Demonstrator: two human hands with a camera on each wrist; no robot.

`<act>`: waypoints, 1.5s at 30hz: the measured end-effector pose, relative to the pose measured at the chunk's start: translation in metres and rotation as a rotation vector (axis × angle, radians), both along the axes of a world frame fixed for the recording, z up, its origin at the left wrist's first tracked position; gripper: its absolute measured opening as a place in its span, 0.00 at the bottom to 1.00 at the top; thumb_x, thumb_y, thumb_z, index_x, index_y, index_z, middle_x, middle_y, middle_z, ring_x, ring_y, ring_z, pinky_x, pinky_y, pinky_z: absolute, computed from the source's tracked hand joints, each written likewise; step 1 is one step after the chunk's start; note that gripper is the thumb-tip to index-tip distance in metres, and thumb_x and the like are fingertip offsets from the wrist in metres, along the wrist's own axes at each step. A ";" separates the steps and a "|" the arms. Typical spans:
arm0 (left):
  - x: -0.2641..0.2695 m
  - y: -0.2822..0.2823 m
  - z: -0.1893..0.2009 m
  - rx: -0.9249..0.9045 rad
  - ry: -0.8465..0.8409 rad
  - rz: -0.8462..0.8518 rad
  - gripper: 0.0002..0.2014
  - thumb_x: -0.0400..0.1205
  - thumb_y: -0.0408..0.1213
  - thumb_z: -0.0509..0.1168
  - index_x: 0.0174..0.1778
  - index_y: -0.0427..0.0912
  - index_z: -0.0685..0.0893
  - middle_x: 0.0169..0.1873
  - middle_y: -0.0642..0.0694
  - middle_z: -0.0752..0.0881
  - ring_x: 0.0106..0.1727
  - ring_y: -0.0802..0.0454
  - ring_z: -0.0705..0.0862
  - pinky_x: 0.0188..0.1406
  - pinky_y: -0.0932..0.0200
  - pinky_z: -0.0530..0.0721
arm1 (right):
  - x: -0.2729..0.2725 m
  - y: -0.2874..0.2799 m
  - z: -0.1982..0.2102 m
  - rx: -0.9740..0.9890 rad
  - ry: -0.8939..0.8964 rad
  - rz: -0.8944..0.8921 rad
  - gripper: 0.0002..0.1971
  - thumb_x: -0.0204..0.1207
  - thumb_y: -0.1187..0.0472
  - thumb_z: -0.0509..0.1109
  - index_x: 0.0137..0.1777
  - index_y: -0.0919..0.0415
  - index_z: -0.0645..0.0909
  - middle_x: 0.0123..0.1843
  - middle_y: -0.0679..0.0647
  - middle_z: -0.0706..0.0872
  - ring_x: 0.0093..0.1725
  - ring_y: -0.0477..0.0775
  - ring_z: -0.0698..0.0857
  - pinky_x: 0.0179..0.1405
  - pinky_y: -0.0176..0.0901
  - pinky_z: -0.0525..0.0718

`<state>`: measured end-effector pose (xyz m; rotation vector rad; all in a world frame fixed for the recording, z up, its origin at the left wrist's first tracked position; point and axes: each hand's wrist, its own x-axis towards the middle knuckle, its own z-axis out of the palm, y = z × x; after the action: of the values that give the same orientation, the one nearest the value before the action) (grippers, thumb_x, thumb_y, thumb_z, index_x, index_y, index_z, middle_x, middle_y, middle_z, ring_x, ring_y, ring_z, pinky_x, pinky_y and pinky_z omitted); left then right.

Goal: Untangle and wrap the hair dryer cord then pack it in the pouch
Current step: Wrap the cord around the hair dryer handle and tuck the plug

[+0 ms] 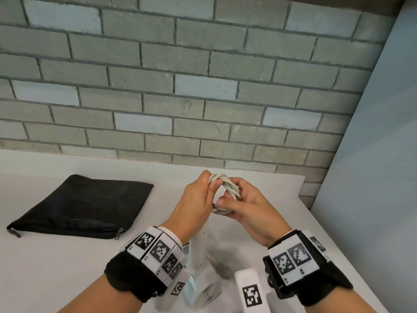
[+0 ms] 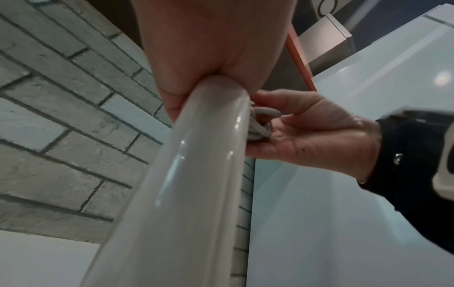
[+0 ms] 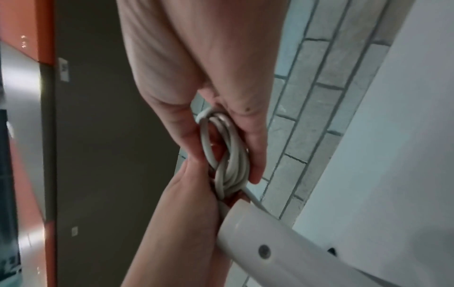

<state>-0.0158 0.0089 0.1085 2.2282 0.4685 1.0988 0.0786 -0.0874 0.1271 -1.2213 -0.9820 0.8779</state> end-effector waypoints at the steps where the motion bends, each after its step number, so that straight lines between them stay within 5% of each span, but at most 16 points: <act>1: 0.000 0.000 0.000 -0.002 -0.003 0.012 0.14 0.83 0.48 0.51 0.42 0.40 0.70 0.26 0.55 0.75 0.25 0.60 0.75 0.25 0.70 0.72 | -0.001 0.002 0.000 -0.003 -0.041 -0.054 0.17 0.70 0.77 0.67 0.56 0.61 0.73 0.36 0.53 0.75 0.36 0.49 0.80 0.56 0.55 0.84; 6: -0.001 -0.001 -0.001 0.068 -0.003 0.051 0.12 0.84 0.47 0.51 0.40 0.43 0.68 0.24 0.57 0.72 0.24 0.60 0.74 0.23 0.72 0.70 | -0.002 0.001 -0.002 -0.075 -0.165 -0.246 0.17 0.72 0.74 0.64 0.58 0.60 0.69 0.52 0.57 0.74 0.45 0.54 0.85 0.40 0.52 0.90; 9: -0.001 0.003 -0.001 0.075 -0.008 0.083 0.13 0.84 0.47 0.51 0.39 0.43 0.67 0.24 0.56 0.71 0.24 0.59 0.72 0.23 0.70 0.70 | 0.006 -0.008 0.000 -0.169 -0.303 -0.313 0.10 0.70 0.67 0.69 0.48 0.64 0.72 0.42 0.60 0.79 0.34 0.56 0.86 0.24 0.46 0.85; 12: 0.000 0.003 -0.002 0.073 0.003 0.083 0.13 0.84 0.48 0.51 0.39 0.43 0.67 0.24 0.55 0.72 0.25 0.58 0.72 0.24 0.70 0.72 | 0.010 -0.016 0.002 -0.188 -0.305 -0.248 0.03 0.71 0.69 0.65 0.39 0.70 0.77 0.31 0.62 0.84 0.28 0.59 0.87 0.25 0.44 0.84; 17: 0.004 0.002 0.000 0.045 -0.032 0.109 0.12 0.84 0.47 0.52 0.40 0.44 0.66 0.23 0.54 0.72 0.24 0.58 0.71 0.23 0.69 0.72 | 0.010 -0.022 -0.007 -0.001 -0.034 -0.167 0.07 0.74 0.70 0.65 0.37 0.64 0.80 0.36 0.54 0.88 0.38 0.49 0.87 0.39 0.40 0.80; 22: 0.008 -0.001 -0.002 0.064 -0.035 0.099 0.12 0.84 0.46 0.51 0.41 0.42 0.67 0.24 0.54 0.72 0.25 0.57 0.73 0.25 0.66 0.72 | 0.009 -0.028 -0.019 0.187 0.399 -0.003 0.11 0.73 0.61 0.62 0.31 0.60 0.77 0.30 0.52 0.82 0.37 0.50 0.83 0.59 0.50 0.77; 24: 0.011 -0.003 -0.002 0.067 -0.031 0.099 0.12 0.84 0.47 0.51 0.41 0.42 0.67 0.25 0.54 0.73 0.26 0.57 0.73 0.25 0.64 0.72 | 0.010 -0.029 -0.019 0.215 0.502 0.030 0.13 0.76 0.60 0.60 0.30 0.60 0.73 0.25 0.50 0.74 0.29 0.49 0.78 0.57 0.49 0.81; 26: 0.013 -0.001 -0.002 0.058 -0.045 0.110 0.12 0.84 0.46 0.52 0.41 0.42 0.67 0.25 0.54 0.72 0.25 0.58 0.73 0.26 0.66 0.73 | 0.011 -0.031 -0.018 0.197 0.538 0.040 0.11 0.75 0.57 0.60 0.33 0.60 0.73 0.21 0.47 0.67 0.21 0.46 0.70 0.42 0.44 0.85; 30: 0.012 0.008 -0.001 0.033 -0.062 0.164 0.12 0.84 0.45 0.53 0.40 0.42 0.66 0.25 0.54 0.73 0.27 0.59 0.72 0.26 0.70 0.71 | 0.021 -0.043 -0.022 0.108 0.339 0.005 0.11 0.74 0.59 0.61 0.49 0.64 0.81 0.20 0.46 0.62 0.18 0.43 0.63 0.24 0.36 0.76; 35: 0.017 0.008 -0.002 0.056 -0.041 0.159 0.12 0.85 0.43 0.52 0.38 0.41 0.66 0.30 0.56 0.70 0.31 0.60 0.71 0.30 0.67 0.68 | 0.040 -0.053 -0.025 -0.075 -0.196 -0.221 0.11 0.80 0.62 0.60 0.45 0.60 0.85 0.21 0.43 0.67 0.23 0.44 0.63 0.19 0.30 0.62; 37: 0.019 0.010 -0.003 0.065 -0.031 0.169 0.11 0.84 0.43 0.52 0.39 0.41 0.67 0.32 0.54 0.70 0.32 0.60 0.70 0.30 0.65 0.66 | 0.044 -0.057 -0.023 -0.086 -0.330 -0.267 0.11 0.79 0.60 0.62 0.43 0.58 0.86 0.18 0.41 0.70 0.22 0.43 0.64 0.21 0.30 0.65; 41: 0.018 0.014 -0.002 -0.036 -0.061 0.163 0.11 0.85 0.43 0.52 0.41 0.41 0.70 0.30 0.51 0.77 0.30 0.60 0.75 0.29 0.73 0.74 | 0.048 -0.061 -0.027 -0.010 -0.275 -0.304 0.13 0.79 0.60 0.61 0.37 0.59 0.84 0.22 0.44 0.75 0.25 0.46 0.73 0.40 0.40 0.78; 43: 0.017 0.013 -0.003 -0.056 -0.055 0.152 0.11 0.85 0.43 0.52 0.42 0.40 0.70 0.29 0.49 0.79 0.29 0.56 0.76 0.28 0.69 0.74 | 0.048 -0.063 -0.034 -0.003 -0.170 -0.286 0.13 0.80 0.61 0.59 0.42 0.60 0.85 0.19 0.46 0.67 0.21 0.47 0.67 0.29 0.40 0.75; 45: 0.018 0.013 -0.003 -0.045 -0.061 0.156 0.12 0.84 0.44 0.52 0.41 0.40 0.70 0.28 0.46 0.77 0.28 0.52 0.74 0.26 0.63 0.71 | 0.049 -0.064 -0.038 -0.016 -0.171 -0.275 0.13 0.81 0.61 0.59 0.48 0.59 0.86 0.19 0.44 0.61 0.20 0.46 0.59 0.19 0.34 0.63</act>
<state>0.0019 0.0214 0.1052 2.1412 0.6430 1.2197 0.1275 -0.1512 0.0891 -1.4240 -0.9155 0.5731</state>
